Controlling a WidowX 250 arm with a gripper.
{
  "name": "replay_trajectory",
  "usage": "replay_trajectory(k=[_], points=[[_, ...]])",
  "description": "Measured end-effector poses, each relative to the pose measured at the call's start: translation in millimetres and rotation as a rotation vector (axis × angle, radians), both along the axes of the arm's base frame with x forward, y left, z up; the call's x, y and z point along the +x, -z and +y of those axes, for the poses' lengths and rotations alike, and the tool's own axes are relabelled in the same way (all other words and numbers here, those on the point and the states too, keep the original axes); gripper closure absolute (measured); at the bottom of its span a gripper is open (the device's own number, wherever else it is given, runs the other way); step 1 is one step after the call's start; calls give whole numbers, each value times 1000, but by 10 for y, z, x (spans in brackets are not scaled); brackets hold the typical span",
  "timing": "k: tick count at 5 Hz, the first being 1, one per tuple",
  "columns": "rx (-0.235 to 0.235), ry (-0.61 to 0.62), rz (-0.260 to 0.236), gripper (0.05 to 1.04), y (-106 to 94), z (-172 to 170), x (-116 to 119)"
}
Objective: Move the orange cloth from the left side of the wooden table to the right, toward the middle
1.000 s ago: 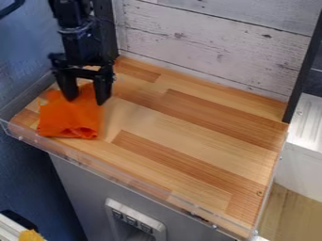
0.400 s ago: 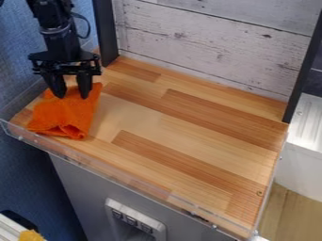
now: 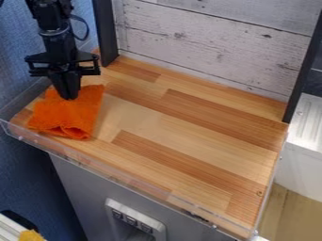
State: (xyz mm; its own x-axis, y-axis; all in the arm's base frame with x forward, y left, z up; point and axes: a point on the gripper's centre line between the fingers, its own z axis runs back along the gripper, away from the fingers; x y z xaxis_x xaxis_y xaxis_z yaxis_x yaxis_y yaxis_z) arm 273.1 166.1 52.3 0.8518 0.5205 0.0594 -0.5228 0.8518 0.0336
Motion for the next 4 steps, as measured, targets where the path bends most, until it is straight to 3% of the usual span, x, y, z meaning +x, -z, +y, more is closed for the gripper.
replay_trajectory(k=[1,4], points=[[-4,-23,26,1019,68,-10,15],[-50,-57,93,1025,222,-103,82]])
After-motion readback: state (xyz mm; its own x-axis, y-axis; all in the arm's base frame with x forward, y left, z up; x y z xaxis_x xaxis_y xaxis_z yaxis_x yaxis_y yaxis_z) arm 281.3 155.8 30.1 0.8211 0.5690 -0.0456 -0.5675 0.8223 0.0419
